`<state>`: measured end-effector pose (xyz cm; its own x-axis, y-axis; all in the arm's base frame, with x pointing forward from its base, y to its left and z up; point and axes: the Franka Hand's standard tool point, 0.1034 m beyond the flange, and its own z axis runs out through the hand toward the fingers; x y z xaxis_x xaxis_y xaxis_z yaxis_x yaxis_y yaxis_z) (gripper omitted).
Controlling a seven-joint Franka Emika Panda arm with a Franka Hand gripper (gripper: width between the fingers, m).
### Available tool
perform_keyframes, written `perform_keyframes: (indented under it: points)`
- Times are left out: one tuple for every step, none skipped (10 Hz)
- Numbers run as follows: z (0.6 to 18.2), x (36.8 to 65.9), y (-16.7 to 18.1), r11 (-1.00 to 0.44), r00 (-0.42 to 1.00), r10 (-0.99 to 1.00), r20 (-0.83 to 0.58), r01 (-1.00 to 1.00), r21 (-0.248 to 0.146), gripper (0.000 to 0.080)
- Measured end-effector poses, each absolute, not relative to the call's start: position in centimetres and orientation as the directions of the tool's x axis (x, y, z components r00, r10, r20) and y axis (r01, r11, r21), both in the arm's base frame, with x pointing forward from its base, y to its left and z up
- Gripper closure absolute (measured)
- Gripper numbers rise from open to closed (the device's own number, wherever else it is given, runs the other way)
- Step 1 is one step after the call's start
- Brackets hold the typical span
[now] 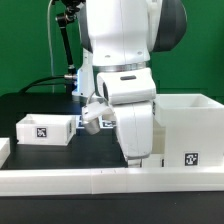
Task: Assemble drawer
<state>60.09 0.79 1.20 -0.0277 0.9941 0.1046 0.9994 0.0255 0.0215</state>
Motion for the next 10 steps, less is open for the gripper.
perform_keyframes:
  points:
    - [1.1,60.1,0.8,0.025,-0.027,0.994,0.105,0.999,0.021,0.0151]
    - [1.1,59.9,0.7,0.027,-0.029,0.994,0.105,0.999,0.019,0.0151]
    - [0.9,59.0,0.6,0.029,-0.029,0.994,0.104,1.0,0.007,0.0151]
    - [0.9,58.7,1.0,0.037,-0.037,0.994,0.104,0.999,0.002,0.0151]
    - [1.0,58.8,1.6,0.048,-0.048,0.993,0.106,0.999,0.005,0.0151]
    - [1.1,58.9,2.3,0.056,-0.056,0.992,0.11,0.998,0.005,0.0151]
    - [1.1,59.0,2.4,0.042,-0.041,0.993,0.106,0.999,-0.006,0.0151]
    - [1.2,59.1,2.6,0.028,-0.027,0.994,0.105,1.0,-0.008,0.0151]
    - [1.4,59.3,3.2,0.026,-0.025,0.994,0.106,1.0,-0.01,0.0151]
    - [1.5,59.6,3.4,0.034,-0.032,0.994,0.106,0.999,-0.009,0.0151]
